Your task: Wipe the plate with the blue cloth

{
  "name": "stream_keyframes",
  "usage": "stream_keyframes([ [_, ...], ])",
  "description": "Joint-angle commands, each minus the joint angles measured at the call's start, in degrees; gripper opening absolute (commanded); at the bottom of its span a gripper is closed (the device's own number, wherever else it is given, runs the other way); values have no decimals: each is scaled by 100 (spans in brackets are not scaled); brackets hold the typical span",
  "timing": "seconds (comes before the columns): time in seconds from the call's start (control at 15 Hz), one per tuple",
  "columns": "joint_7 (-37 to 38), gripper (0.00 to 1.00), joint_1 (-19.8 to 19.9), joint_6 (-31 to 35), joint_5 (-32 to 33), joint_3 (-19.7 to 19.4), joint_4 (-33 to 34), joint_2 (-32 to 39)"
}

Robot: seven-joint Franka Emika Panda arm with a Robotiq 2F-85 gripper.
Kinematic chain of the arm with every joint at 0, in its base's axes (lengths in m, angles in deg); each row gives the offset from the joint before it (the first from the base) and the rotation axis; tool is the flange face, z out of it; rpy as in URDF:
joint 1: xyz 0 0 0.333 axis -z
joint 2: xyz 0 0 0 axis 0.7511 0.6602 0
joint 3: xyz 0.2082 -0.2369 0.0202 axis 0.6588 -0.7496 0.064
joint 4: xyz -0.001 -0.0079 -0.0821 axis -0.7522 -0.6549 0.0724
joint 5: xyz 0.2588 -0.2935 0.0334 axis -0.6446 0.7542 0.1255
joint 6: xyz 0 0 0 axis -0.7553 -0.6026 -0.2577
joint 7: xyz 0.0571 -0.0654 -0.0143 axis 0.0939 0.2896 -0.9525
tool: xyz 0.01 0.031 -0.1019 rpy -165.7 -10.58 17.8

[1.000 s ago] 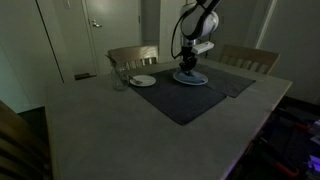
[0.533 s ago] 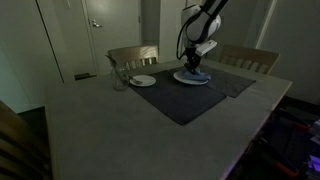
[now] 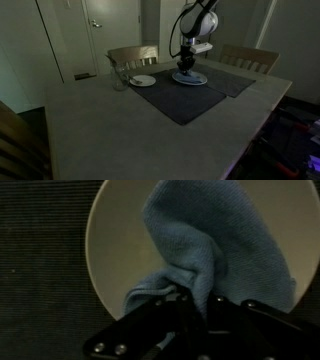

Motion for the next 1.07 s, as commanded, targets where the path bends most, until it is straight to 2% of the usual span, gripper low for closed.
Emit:
stream_keyframes([
  [0.0, -415, 3, 257, 91, -448, 353, 12, 21],
  [0.07, -320, 3, 114, 159, -243, 185, -9, -15],
  [0.27, -351, 3, 44, 321, -106, 155, -69, -226],
  [0.47, -713, 3, 183, 469, -396, 544, -160, -449],
  [0.67, -1115, 3, 265, 302, -732, 943, -198, -636],
  [1.0, -1456, 3, 90, 273, -1081, 1359, -569, -904],
])
